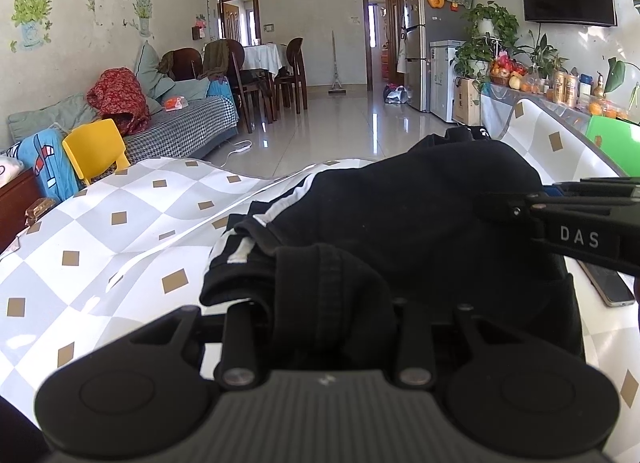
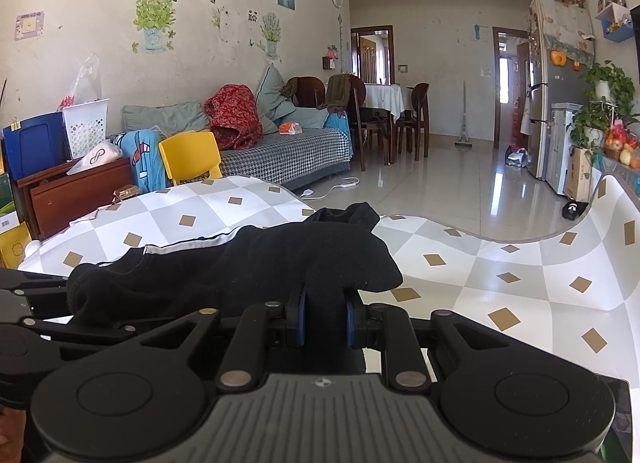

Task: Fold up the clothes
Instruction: 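Lift the folded black stack up off the mat with both tools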

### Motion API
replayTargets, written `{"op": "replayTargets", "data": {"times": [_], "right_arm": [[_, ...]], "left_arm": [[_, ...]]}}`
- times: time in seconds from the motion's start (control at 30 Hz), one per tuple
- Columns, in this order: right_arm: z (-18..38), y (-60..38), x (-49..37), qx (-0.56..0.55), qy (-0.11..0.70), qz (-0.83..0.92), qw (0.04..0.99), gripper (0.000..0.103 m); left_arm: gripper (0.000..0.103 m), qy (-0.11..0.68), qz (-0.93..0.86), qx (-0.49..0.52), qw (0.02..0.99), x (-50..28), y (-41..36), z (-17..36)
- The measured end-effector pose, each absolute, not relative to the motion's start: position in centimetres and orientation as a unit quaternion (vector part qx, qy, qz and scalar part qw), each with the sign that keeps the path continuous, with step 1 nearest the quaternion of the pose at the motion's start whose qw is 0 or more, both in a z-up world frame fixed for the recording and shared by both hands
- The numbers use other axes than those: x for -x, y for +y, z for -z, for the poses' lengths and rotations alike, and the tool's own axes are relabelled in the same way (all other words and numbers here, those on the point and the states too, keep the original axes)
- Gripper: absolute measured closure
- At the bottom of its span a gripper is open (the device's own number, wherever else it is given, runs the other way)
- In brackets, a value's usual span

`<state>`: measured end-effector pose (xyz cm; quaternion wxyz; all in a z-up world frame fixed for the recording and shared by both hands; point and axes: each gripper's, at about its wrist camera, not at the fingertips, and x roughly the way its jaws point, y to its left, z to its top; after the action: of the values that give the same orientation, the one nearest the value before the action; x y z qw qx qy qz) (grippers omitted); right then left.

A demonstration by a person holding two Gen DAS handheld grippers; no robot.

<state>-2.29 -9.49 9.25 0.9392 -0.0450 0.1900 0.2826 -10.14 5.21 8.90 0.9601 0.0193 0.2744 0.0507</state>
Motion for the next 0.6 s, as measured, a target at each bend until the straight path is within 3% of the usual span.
{"op": "replayTargets", "data": {"times": [0.6], "right_arm": [[-8.3,-5.6,1.4,0.052,0.204,-0.312,0.926,0.085]], "left_arm": [[0.071,0.287,-0.088,0.007,0.954,9.8,8.9,-8.3]]}}
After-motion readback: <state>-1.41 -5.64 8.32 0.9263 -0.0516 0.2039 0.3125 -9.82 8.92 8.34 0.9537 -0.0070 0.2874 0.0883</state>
